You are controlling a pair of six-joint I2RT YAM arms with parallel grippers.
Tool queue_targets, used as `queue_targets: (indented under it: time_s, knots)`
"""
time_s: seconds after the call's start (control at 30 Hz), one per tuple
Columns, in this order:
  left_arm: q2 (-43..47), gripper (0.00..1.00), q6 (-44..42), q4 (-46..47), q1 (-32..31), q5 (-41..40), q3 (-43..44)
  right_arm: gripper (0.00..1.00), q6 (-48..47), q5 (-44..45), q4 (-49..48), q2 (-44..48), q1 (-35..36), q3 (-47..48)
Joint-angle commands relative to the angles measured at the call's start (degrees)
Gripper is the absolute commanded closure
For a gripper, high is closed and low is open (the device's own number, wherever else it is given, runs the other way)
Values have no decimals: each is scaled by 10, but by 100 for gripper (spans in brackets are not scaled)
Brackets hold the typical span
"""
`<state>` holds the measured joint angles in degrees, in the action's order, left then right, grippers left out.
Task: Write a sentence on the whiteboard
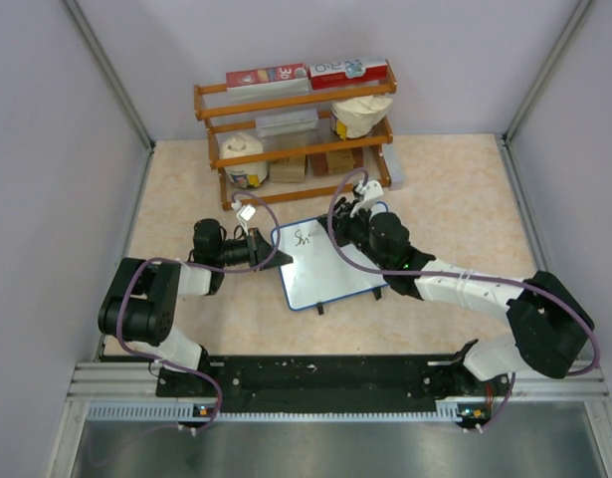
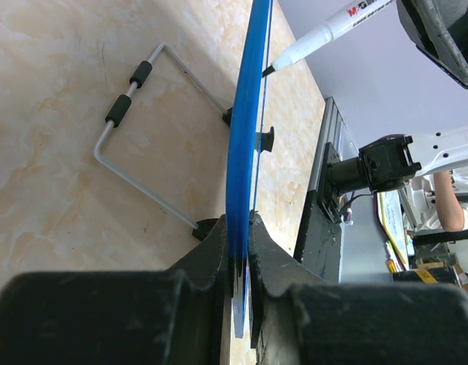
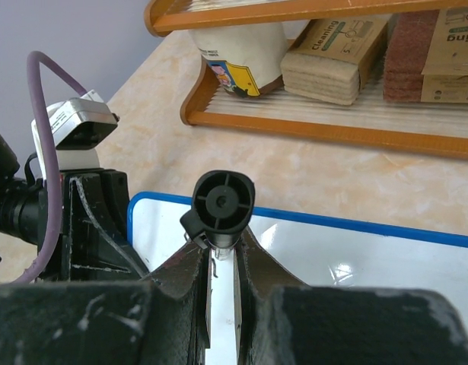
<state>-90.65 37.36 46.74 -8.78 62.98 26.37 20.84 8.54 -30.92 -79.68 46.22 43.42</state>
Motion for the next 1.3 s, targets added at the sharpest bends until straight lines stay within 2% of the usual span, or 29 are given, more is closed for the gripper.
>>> queue_targets:
  time_s: [0.0,0.5,0.9,1.27]
  knots:
    - [-10,100,-19,6,0,-22,10,100,3,-10,-7,5,-6,-13]
    - [-11,100,-20,6,0,-22,10,100,8,-15,-8,21,-6,-41]
    - [-11,100,-20,6,0,-22,9,100,20,-25,-17,49,-12,-4]
    - [-12,100,-19,6,0,-21,10,100,13,-23,-11,26,-25,36]
